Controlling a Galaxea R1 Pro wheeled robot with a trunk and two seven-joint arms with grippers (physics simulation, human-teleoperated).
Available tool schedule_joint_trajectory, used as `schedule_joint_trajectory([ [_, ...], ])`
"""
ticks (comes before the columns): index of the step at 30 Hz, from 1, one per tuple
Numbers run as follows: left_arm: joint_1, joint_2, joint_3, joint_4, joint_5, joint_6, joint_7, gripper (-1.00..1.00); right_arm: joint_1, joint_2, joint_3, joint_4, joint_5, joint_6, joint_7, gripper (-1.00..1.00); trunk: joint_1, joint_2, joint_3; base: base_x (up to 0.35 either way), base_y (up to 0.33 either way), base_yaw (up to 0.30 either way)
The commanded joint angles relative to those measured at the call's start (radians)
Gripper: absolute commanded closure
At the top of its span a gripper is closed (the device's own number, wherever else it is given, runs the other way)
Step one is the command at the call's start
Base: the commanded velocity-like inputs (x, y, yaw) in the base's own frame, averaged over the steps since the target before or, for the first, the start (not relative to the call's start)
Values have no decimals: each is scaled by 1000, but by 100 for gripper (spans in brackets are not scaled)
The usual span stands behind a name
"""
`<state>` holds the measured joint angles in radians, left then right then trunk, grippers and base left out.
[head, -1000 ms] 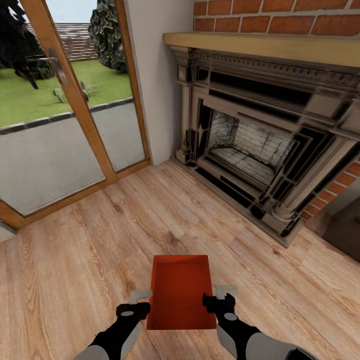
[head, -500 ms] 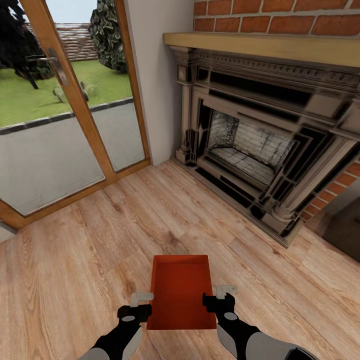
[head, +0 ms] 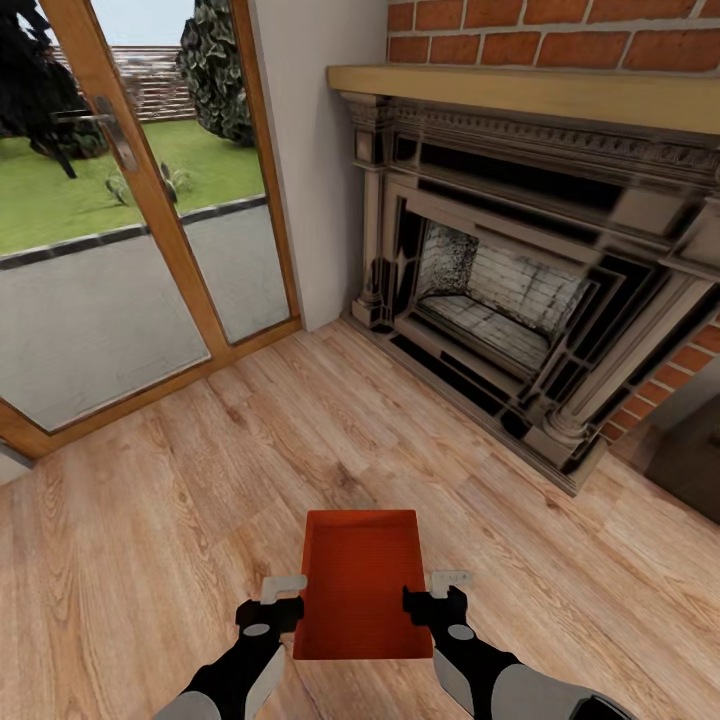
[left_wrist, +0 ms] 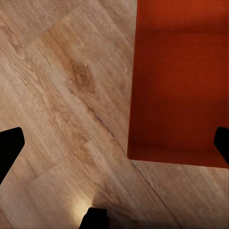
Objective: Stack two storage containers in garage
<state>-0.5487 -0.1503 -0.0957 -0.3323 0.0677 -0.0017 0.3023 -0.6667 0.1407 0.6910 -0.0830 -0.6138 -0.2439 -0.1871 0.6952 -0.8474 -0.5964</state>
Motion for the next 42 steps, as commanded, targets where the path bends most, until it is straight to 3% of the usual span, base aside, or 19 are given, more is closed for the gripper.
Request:
schedule_joint_trajectory([
  [1, 0, 0, -8, -1, 7, -1, 7, -100, -1, 0, 9, 0, -7, -3, -4, -100, 0, -1, -1, 0, 0, 0],
  [38, 0, 1, -4, -2, 11, -4, 8, -100, -1, -1, 7, 0, -7, -8, -3, -100, 0, -1, -1, 21, 0, 0],
  [42, 0, 1, -3, -2, 34, -4, 8, -100, -1, -1, 7, 0, -9, -8, -10, -100, 0, -1, -1, 1, 0, 0],
])
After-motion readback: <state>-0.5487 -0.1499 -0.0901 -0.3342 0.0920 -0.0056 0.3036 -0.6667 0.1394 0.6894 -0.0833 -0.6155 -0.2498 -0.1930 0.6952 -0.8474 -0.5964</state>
